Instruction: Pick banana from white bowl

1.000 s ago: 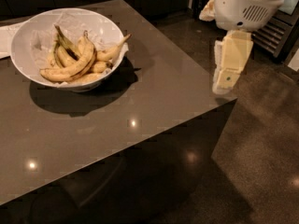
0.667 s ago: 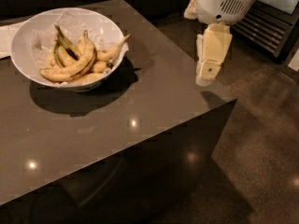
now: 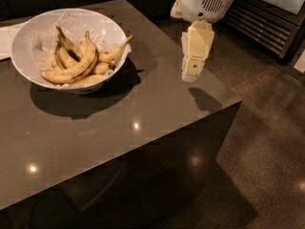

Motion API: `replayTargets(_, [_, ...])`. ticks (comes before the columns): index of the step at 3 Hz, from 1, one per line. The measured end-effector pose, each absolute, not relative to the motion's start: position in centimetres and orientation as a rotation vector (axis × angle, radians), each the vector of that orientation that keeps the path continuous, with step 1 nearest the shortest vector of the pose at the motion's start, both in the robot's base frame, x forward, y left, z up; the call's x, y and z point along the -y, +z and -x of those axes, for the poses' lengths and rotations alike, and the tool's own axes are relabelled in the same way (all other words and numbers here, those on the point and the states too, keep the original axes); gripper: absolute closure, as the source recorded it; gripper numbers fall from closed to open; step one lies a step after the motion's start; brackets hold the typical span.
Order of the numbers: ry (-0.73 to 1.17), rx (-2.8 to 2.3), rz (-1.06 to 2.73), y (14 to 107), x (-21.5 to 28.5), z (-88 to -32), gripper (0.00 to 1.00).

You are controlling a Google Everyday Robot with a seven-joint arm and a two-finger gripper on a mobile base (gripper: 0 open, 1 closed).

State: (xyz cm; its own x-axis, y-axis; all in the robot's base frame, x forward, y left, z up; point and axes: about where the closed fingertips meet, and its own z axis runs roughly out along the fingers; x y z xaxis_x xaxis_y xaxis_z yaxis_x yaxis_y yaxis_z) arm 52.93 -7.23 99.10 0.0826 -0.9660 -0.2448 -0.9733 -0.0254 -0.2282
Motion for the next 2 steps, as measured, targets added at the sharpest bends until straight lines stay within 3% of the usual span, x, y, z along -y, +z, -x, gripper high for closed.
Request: replayTargets(2, [-0.001,-1.741,2.135,101.0,2.1,-55.0,0.0])
